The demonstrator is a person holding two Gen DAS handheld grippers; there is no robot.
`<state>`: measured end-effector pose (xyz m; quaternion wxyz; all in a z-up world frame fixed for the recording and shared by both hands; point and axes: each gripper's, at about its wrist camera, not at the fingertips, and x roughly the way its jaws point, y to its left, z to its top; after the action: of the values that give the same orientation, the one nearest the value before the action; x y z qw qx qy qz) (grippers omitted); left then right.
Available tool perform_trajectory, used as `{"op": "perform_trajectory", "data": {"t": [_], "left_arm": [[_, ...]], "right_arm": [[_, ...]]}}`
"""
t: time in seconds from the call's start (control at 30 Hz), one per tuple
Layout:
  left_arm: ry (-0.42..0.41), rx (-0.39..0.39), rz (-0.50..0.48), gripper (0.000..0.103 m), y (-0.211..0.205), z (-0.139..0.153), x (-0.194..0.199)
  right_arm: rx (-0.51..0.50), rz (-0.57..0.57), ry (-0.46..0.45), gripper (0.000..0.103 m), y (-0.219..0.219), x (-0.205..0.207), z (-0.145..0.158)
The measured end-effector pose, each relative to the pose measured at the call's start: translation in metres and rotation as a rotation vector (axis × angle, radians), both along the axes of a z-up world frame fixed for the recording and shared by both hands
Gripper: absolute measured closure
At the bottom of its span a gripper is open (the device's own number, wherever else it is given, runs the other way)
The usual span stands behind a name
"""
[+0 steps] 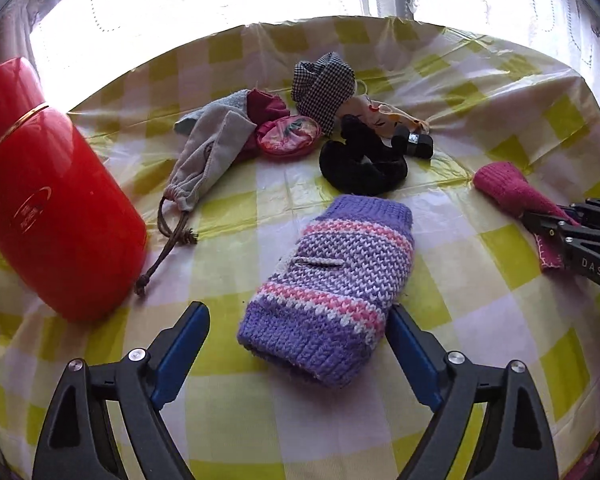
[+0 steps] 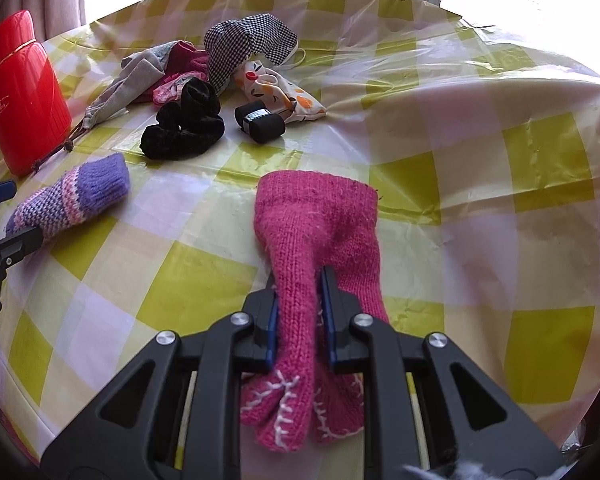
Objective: Organize soft objects
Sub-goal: 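Grasp the purple knit mitten with the left gripper and lift, then carry the purple mitten with the left gripper while the right carries the pink glove into the box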
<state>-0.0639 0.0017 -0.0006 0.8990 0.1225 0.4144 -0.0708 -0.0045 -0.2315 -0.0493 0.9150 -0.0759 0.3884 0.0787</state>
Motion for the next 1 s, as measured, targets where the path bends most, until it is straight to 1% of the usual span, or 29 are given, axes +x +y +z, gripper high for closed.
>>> {"op": "perform_trajectory", "data": {"t": [0.07, 0.1, 0.13, 0.17, 0.2, 0.23, 0.27, 0.3, 0.33, 0.53, 0.6, 0.67, 0.77, 0.83, 0.9, 1.0], "left_arm": [[0.030, 0.027, -0.030, 0.012, -0.009, -0.011, 0.012], [0.011, 0.006, -0.030, 0.011, -0.009, -0.010, 0.014], [0.025, -0.012, -0.031, 0.012, -0.009, -0.012, 0.017], [0.039, -0.054, -0.032, 0.016, -0.007, -0.012, 0.019], [0.058, -0.112, -0.037, 0.035, -0.003, -0.012, 0.020], [0.065, -0.161, -0.028, 0.048, 0.001, -0.011, 0.019], [0.056, -0.165, -0.012, 0.053, 0.003, -0.011, 0.017], [0.048, -0.165, -0.003, 0.060, 0.003, -0.010, 0.013], [0.044, -0.172, 0.005, 0.063, 0.004, -0.010, 0.011], [0.029, -0.202, 0.062, 0.064, 0.007, -0.007, -0.009], [0.027, -0.229, 0.080, 0.064, 0.008, -0.006, -0.021], [0.034, -0.268, 0.096, 0.064, 0.008, -0.006, -0.034], [0.026, -0.289, 0.098, 0.064, 0.008, 0.000, -0.055], [0.002, -0.291, 0.099, 0.064, 0.011, 0.010, -0.068], [-0.032, -0.303, 0.105, 0.064, 0.018, 0.024, -0.080], [-0.097, -0.325, 0.111, 0.064, 0.027, 0.051, -0.095]], "right_arm": [[0.002, 0.001, 0.000, 0.082, -0.001, 0.000, 0.000], [0.002, 0.001, 0.000, 0.082, -0.001, 0.000, 0.000], [0.002, 0.001, 0.000, 0.082, -0.001, 0.000, 0.000], [0.000, 0.001, 0.000, 0.082, -0.001, 0.000, 0.000], [-0.001, 0.001, -0.001, 0.082, -0.001, 0.001, 0.000], [0.000, 0.001, 0.000, 0.082, -0.001, 0.001, 0.000], [0.000, 0.000, -0.001, 0.082, -0.001, 0.000, 0.000], [0.001, 0.000, -0.001, 0.082, -0.001, 0.000, 0.000], [0.002, 0.000, -0.001, 0.082, -0.001, 0.000, 0.000], [0.002, 0.000, -0.002, 0.082, 0.000, 0.000, 0.000], [0.005, 0.003, -0.003, 0.082, 0.000, 0.000, 0.000], [0.046, 0.018, -0.017, 0.086, -0.002, -0.005, 0.004], [0.157, 0.008, -0.034, 0.087, -0.002, -0.034, 0.013], [0.199, 0.025, -0.063, 0.087, 0.003, -0.058, 0.022], [0.225, 0.050, -0.096, 0.087, 0.009, -0.079, 0.033], [0.240, 0.076, -0.177, 0.087, 0.015, -0.108, 0.060]]}}
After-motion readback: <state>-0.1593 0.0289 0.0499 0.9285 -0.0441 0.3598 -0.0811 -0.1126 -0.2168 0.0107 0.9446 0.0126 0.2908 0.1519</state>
